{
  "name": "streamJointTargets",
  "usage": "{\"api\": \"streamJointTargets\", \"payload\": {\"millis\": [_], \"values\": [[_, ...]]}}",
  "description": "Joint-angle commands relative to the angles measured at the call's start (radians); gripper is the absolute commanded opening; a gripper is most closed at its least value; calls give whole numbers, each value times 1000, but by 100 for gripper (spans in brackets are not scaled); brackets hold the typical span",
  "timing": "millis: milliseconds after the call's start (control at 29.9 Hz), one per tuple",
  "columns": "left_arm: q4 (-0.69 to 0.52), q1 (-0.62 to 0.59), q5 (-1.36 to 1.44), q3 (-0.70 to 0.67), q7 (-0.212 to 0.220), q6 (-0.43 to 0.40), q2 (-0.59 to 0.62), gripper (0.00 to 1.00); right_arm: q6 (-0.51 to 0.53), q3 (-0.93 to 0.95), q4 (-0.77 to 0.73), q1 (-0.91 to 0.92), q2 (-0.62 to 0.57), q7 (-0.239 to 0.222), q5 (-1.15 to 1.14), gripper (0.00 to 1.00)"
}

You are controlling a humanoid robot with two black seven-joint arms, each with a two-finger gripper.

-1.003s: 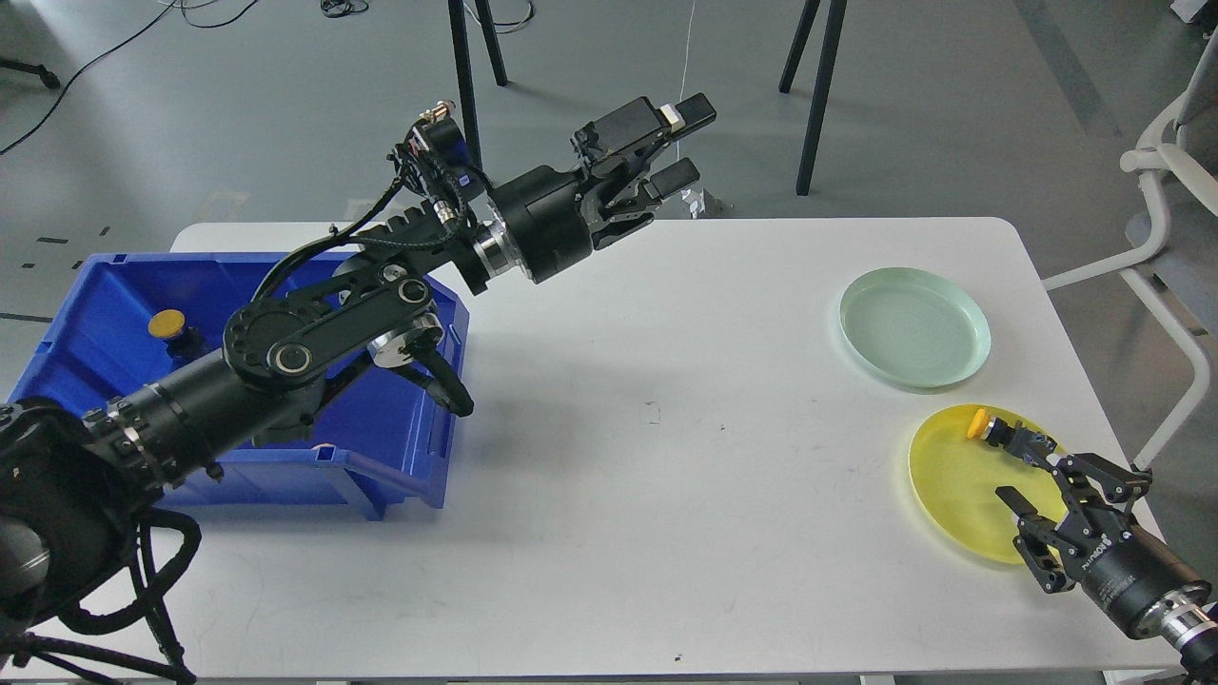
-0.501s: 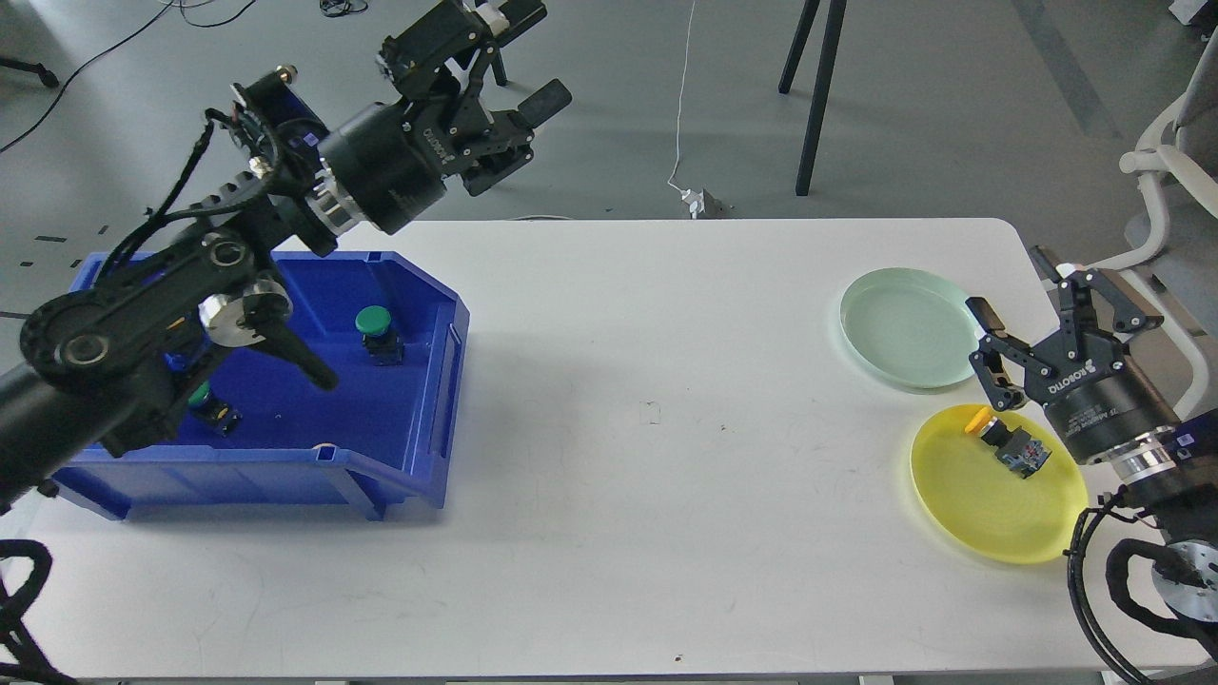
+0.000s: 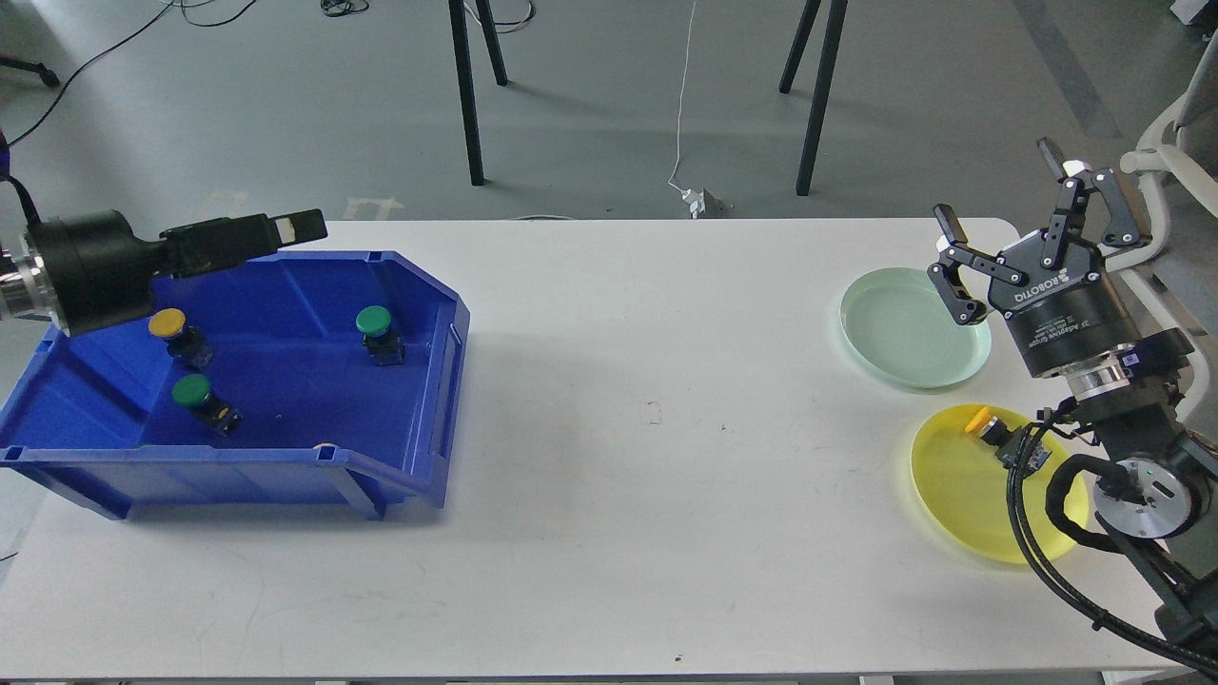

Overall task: Pass button and place on color plate
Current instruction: 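Raise the right gripper away and return the left gripper to the bin, then lower the left gripper and grasp the green-capped button in the bin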

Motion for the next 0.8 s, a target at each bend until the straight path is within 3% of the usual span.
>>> {"api": "streamJointTargets", "payload": {"millis": [0, 568, 769], "values": [[21, 3, 125, 50, 0, 3, 39, 98, 1, -2, -8, -9, 0, 0, 0, 96], [440, 10, 364, 132, 0, 3, -154, 97, 3, -7, -11, -37, 0, 0, 1, 96], [509, 9, 367, 149, 0, 3, -205, 97, 3, -7, -11, -45, 0, 0, 1, 96]]}}
